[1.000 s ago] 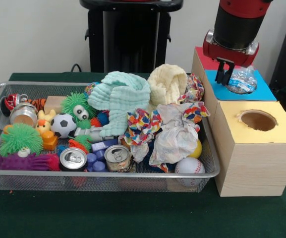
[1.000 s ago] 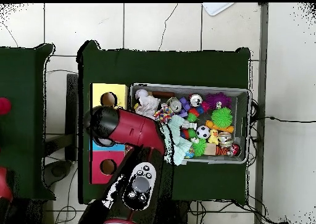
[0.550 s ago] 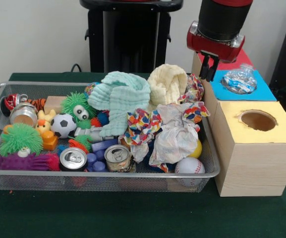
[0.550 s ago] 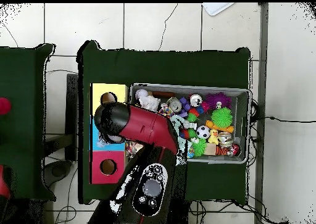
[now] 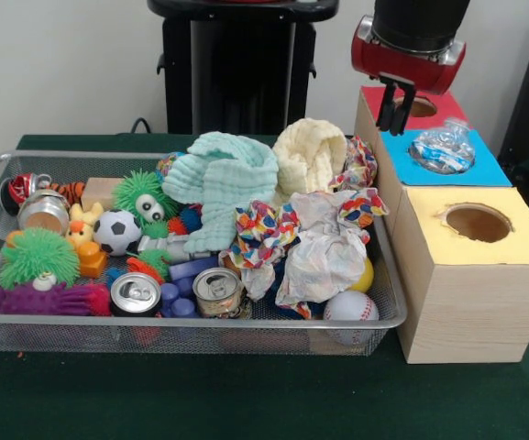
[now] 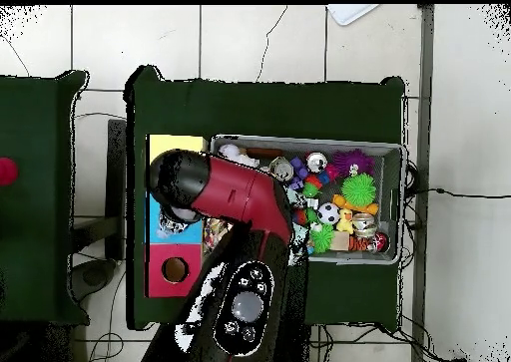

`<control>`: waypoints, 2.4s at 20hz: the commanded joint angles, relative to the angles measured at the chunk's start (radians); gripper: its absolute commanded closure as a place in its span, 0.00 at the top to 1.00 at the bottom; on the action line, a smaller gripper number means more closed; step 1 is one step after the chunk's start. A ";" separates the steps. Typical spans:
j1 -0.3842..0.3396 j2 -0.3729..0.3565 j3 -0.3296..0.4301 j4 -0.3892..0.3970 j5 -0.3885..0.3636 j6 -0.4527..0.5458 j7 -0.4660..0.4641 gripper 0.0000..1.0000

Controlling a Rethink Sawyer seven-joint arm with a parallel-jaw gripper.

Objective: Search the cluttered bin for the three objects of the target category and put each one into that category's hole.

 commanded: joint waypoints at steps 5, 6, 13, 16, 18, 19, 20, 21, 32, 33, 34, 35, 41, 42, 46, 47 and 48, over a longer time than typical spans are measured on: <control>0.026 0.019 0.059 -0.035 0.021 0.123 0.287 0.00; 0.028 0.022 0.063 -0.030 0.026 0.116 0.289 0.00; 0.025 0.043 0.082 0.012 0.046 0.049 0.272 0.00; 0.028 0.041 0.090 0.032 0.059 0.030 0.268 0.00; 0.023 0.048 0.104 0.037 0.073 0.019 0.257 0.00; 0.022 0.052 0.110 0.041 0.080 0.012 0.256 0.00; 0.020 0.058 0.115 0.044 0.087 0.000 0.253 0.00; 0.019 0.063 0.122 0.048 0.095 -0.013 0.249 0.00; 0.022 0.101 0.165 0.084 0.167 -0.095 0.239 0.00; 0.021 0.103 0.168 0.084 0.167 -0.095 0.233 0.00; 0.020 0.100 0.165 0.083 0.163 -0.086 0.227 0.00; 0.019 0.100 0.165 0.084 0.160 -0.084 0.219 0.00; 0.012 0.097 0.173 0.112 0.153 -0.098 0.195 0.00; 0.011 0.096 0.174 0.111 0.150 -0.091 0.191 0.00; 0.008 0.077 0.173 0.120 0.140 -0.061 0.178 0.00; 0.007 0.070 0.170 0.124 0.137 -0.051 0.175 0.00; 0.007 0.062 0.167 0.128 0.134 -0.041 0.175 0.00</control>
